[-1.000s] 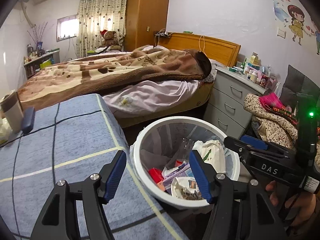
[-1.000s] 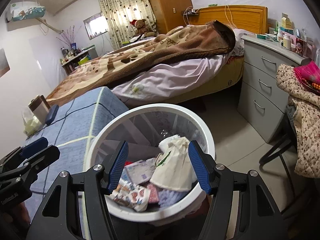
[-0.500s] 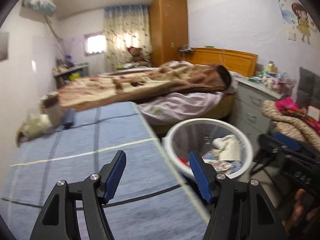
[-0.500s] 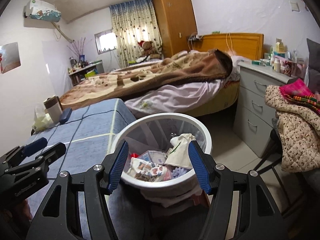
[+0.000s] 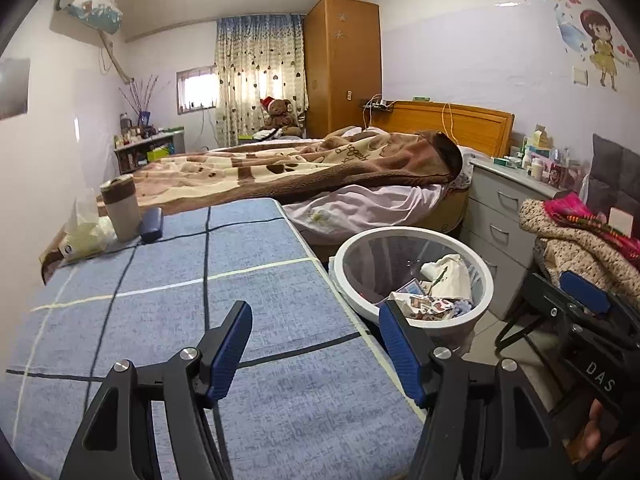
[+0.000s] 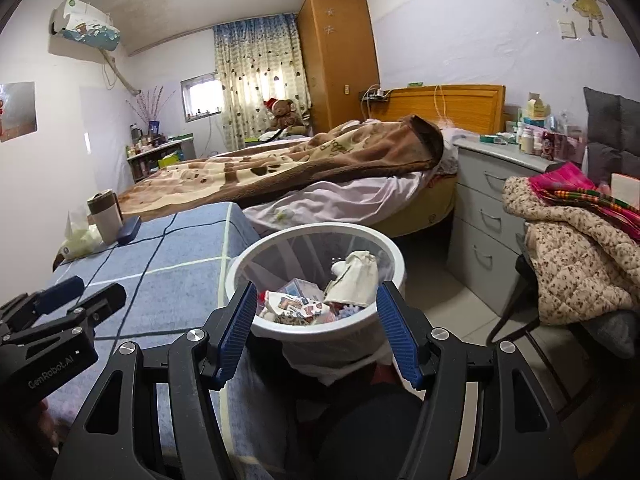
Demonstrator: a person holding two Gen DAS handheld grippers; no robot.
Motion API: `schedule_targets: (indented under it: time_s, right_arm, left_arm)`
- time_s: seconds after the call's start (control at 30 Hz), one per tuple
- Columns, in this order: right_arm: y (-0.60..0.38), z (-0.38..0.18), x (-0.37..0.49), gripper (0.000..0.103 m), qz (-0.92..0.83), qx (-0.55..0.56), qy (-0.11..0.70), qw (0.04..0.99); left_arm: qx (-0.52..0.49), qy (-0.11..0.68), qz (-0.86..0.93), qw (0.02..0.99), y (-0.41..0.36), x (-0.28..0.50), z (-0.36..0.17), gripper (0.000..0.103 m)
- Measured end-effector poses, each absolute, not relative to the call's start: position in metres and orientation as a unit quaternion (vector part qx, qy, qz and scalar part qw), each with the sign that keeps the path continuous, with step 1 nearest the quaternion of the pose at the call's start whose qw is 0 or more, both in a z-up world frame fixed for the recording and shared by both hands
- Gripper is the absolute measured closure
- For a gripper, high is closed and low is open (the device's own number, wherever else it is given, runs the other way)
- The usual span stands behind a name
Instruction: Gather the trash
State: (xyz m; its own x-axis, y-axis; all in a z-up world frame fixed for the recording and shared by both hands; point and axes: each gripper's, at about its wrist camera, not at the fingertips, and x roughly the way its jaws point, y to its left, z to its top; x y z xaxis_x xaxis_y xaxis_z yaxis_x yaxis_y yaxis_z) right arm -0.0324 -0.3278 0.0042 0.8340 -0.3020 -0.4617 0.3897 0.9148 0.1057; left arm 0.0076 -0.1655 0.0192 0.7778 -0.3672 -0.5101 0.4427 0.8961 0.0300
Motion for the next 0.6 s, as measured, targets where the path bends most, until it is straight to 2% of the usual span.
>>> schedule_targets:
  time_s: [0.6]
  right_arm:
    - [-0.3186,0.0019,-0.0392,0.039,-0.177,0.100,0.224,0.953]
  left_arm:
    - [0.078,0.257,-0.211,0.940,-0.1646,0.0047,0.0164,0.037]
